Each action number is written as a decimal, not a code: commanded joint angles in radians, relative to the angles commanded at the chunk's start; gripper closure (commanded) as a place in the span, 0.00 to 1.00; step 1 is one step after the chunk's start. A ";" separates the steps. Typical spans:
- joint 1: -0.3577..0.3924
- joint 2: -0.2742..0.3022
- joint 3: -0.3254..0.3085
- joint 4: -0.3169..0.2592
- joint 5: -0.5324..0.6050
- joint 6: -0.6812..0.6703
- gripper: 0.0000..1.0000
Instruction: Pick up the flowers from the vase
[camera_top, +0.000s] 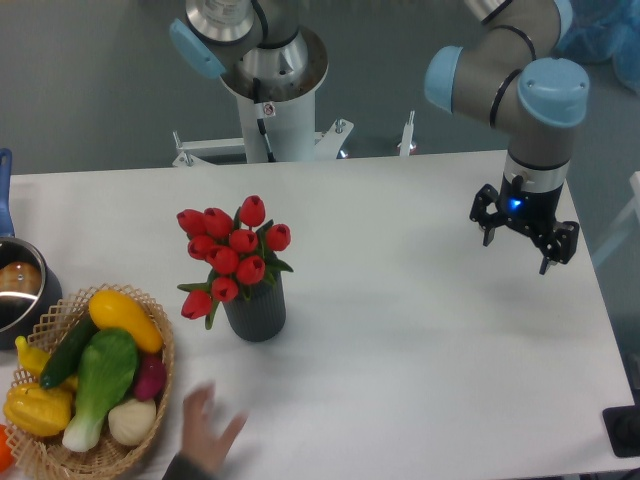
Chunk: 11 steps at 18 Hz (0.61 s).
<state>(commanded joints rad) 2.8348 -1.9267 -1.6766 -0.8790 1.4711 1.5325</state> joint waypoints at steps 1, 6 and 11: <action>-0.002 0.000 0.000 0.000 0.000 -0.003 0.00; -0.024 0.002 -0.020 0.000 0.000 -0.083 0.00; -0.046 0.009 -0.072 0.014 -0.005 -0.104 0.00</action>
<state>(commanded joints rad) 2.7888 -1.9175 -1.7485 -0.8652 1.4665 1.4281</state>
